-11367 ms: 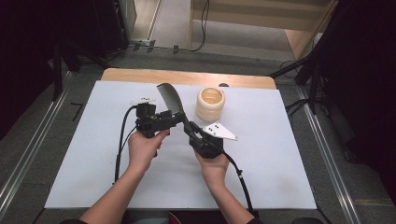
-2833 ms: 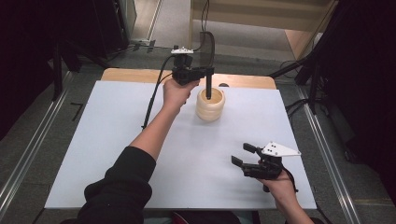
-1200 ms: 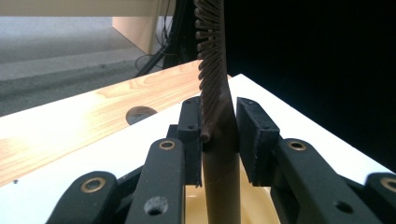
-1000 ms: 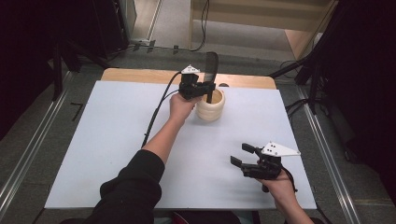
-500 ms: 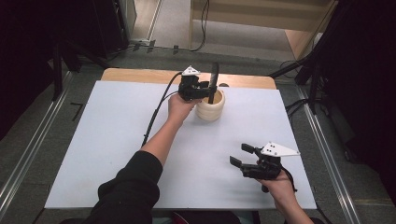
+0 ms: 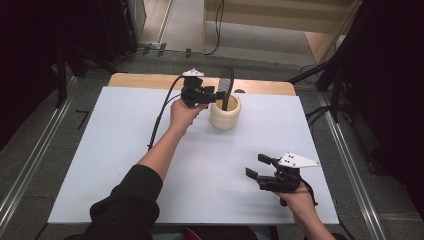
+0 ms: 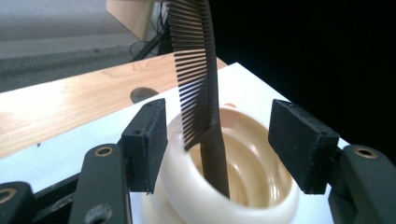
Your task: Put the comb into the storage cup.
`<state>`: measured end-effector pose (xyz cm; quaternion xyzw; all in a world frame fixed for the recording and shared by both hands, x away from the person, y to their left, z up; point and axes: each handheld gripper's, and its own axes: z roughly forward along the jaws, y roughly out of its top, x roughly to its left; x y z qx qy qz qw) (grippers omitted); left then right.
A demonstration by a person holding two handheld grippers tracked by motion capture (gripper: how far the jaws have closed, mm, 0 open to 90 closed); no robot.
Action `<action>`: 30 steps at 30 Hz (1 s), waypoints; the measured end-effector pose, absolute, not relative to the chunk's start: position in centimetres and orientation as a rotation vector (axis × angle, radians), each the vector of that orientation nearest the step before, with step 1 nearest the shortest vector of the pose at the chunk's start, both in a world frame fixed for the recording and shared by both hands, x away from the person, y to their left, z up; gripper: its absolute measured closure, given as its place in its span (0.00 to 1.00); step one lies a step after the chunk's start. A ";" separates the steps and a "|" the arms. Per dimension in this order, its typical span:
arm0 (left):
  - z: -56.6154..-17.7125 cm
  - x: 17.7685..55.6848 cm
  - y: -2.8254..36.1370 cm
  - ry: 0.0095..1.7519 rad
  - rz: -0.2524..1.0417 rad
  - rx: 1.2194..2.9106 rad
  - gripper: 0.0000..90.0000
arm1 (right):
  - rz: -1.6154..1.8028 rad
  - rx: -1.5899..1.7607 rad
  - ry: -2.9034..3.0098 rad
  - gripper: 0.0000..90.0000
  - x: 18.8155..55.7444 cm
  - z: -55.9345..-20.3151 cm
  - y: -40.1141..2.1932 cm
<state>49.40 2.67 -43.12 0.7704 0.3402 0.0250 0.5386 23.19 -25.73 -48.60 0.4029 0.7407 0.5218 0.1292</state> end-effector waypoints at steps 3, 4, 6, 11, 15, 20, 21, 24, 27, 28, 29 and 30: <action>-42.9 49.1 3.3 0.801 0.062 1.835 0.43 | 1.512 1.170 2.155 0.26 23.2 -48.6 -25.7; -42.9 49.0 3.6 0.801 0.056 1.834 0.43 | 1.512 1.167 2.156 0.26 23.2 -48.6 -25.7; -42.9 48.8 4.0 0.800 0.042 1.834 0.40 | 1.511 1.170 2.156 0.26 23.2 -48.6 -25.7; -42.8 48.5 5.3 0.802 -0.008 1.833 0.40 | 1.507 1.174 2.156 0.26 23.3 -48.7 -25.7; -42.8 47.9 6.3 0.794 -0.031 1.819 0.38 | 1.506 1.172 2.159 0.26 23.3 -48.7 -25.6; -42.8 47.5 7.2 0.780 -0.072 1.816 0.36 | 1.506 1.176 2.167 0.26 23.3 -48.7 -25.4; -42.8 47.4 7.4 0.776 -0.080 1.815 0.35 | 1.505 1.176 2.166 0.26 23.3 -48.7 -25.4; -42.9 47.2 7.9 0.777 -0.082 1.818 0.33 | 1.504 1.177 2.169 0.26 23.3 -48.7 -25.4; -42.9 46.9 8.2 0.776 -0.069 1.828 0.33 | 1.502 1.180 2.168 0.25 23.3 -48.7 -25.4; -42.9 46.8 8.4 0.779 -0.070 1.826 0.33 | 1.502 1.180 2.168 0.25 23.3 -48.7 -25.4; -43.0 46.7 8.7 0.784 -0.075 1.825 0.33 | 1.500 1.180 2.169 0.26 23.3 -48.8 -25.4; -43.0 46.7 8.7 0.784 -0.075 1.825 0.33 | 1.500 1.180 2.169 0.26 23.3 -48.8 -25.4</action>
